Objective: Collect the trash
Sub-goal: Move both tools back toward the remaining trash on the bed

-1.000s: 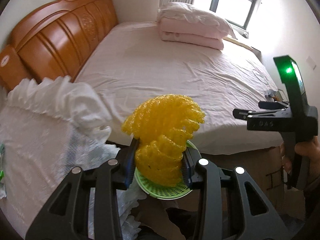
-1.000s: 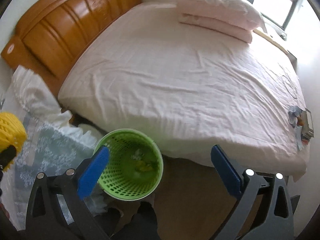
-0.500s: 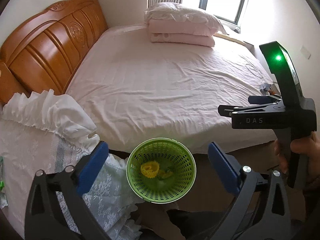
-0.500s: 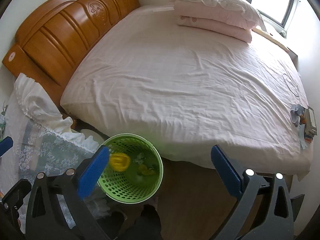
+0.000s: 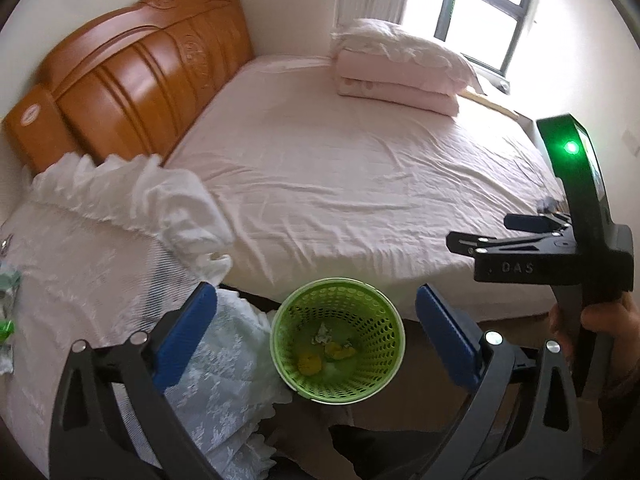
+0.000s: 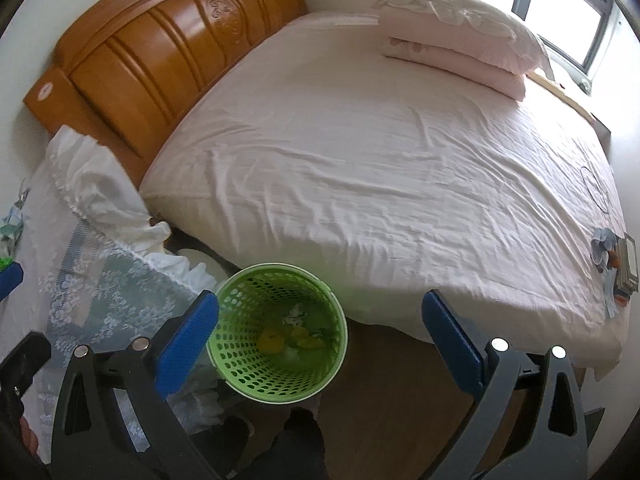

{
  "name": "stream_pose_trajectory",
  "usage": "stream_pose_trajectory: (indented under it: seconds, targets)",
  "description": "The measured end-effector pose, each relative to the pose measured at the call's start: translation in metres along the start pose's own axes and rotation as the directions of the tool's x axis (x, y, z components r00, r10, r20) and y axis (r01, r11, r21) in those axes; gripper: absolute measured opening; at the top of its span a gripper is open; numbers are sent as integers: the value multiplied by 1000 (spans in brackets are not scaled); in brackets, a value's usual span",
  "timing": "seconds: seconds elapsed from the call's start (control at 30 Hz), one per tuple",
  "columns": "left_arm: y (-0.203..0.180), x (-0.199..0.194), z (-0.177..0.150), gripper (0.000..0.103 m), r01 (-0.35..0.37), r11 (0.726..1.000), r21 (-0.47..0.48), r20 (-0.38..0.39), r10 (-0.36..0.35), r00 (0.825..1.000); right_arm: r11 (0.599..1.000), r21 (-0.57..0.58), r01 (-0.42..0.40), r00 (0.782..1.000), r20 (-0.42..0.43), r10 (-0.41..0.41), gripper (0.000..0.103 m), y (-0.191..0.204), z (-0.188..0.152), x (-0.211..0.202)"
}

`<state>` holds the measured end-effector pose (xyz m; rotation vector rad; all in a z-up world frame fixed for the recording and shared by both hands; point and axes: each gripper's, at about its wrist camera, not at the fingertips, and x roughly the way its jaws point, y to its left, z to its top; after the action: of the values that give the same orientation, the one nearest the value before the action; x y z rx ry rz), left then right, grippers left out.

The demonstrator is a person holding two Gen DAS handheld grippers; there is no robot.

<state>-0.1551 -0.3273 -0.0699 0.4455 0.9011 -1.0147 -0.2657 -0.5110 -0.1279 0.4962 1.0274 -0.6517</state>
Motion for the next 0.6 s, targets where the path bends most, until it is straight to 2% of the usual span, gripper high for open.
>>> stream_pose_trajectory:
  seconds: [0.1, 0.2, 0.33, 0.43, 0.6]
  targets:
    - [21, -13, -4, 95, -34, 998, -55, 19, 35, 999, 999, -23, -27, 1000, 4, 27, 101, 16, 2, -4]
    - [46, -30, -11, 95, -85, 990, -115, 36, 90, 995, 995, -40, -89, 996, 7, 89, 101, 37, 6, -10]
    - [84, -55, -24, 95, -165, 967, -195, 51, 178, 983, 986, -83, -144, 989, 20, 146, 101, 74, 15, -17]
    - [118, -76, -40, 95, -221, 935, -277, 50, 244, 969, 971, -151, -185, 982, 20, 190, 101, 116, 21, -17]
    - [168, -106, -70, 95, -323, 866, -381, 20, 358, 934, 937, -243, -253, 966, -5, 259, 101, 179, 24, -15]
